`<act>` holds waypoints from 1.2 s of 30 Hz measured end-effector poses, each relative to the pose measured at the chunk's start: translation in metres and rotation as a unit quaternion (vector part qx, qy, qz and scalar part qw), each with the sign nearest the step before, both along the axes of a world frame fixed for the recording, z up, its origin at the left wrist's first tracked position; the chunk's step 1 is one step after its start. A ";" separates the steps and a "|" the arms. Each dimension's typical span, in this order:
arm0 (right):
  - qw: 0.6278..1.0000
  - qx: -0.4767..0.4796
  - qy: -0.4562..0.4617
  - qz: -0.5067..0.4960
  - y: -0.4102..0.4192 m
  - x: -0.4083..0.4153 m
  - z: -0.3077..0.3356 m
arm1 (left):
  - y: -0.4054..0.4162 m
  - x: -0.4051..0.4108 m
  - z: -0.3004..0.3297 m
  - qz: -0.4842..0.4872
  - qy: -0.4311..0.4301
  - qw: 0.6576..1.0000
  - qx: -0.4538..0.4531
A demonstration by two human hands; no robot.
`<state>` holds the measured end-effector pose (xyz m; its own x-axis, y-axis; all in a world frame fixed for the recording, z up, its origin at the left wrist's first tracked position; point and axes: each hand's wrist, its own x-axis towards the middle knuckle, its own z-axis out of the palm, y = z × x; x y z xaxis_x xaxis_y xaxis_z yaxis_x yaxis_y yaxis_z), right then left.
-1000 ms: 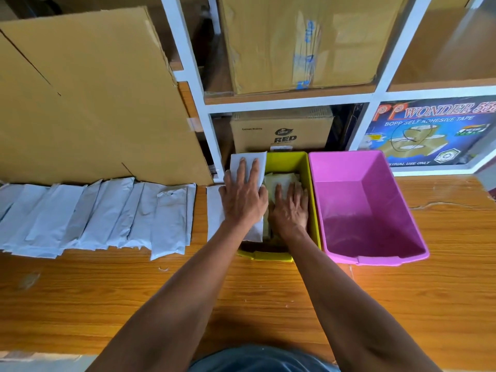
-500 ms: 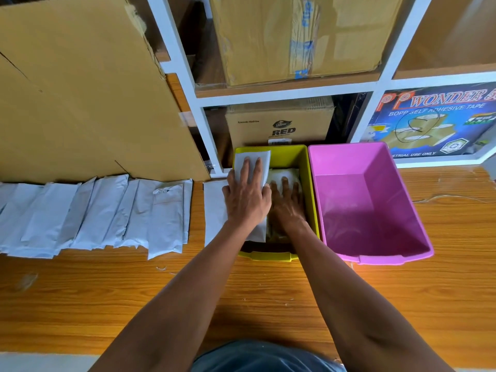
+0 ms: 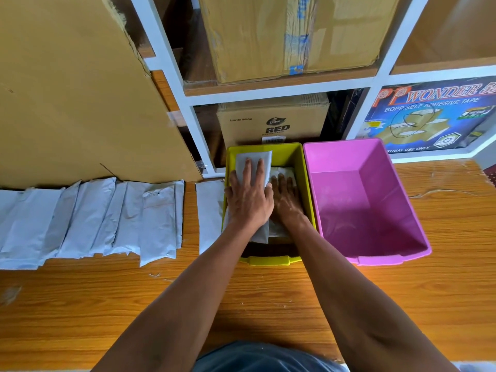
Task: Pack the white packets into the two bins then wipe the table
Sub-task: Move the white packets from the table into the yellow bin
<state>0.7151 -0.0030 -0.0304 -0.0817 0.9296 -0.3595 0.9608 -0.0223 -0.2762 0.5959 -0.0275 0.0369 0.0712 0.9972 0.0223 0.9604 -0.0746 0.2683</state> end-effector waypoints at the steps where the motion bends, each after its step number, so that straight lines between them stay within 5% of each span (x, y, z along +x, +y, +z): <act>1: 1.000 0.003 0.009 -0.008 0.002 0.000 -0.003 | 0.001 0.002 -0.002 0.000 -0.002 1.000 -0.007; 11: 0.995 0.077 0.044 -0.048 -0.007 0.006 -0.001 | 0.027 0.007 -0.035 -0.024 0.034 0.989 -0.142; 16: 0.991 0.124 0.043 -0.029 -0.008 0.002 0.010 | 0.028 0.004 -0.048 -0.100 -0.002 0.989 -0.105; 20: 0.997 0.071 0.014 -0.025 -0.002 -0.004 -0.002 | 0.030 -0.011 -0.070 -0.125 -0.014 0.980 -0.153; 36: 0.996 0.073 -0.011 -0.044 0.000 -0.007 -0.027 | 0.033 -0.011 -0.080 -0.129 -0.048 0.979 -0.151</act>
<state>0.7080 -0.0034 -0.0571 0.0082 0.9753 -0.2207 0.9629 -0.0672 -0.2615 0.5847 0.0055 -0.0433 0.3343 0.9082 -0.2517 0.8890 -0.2151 0.4043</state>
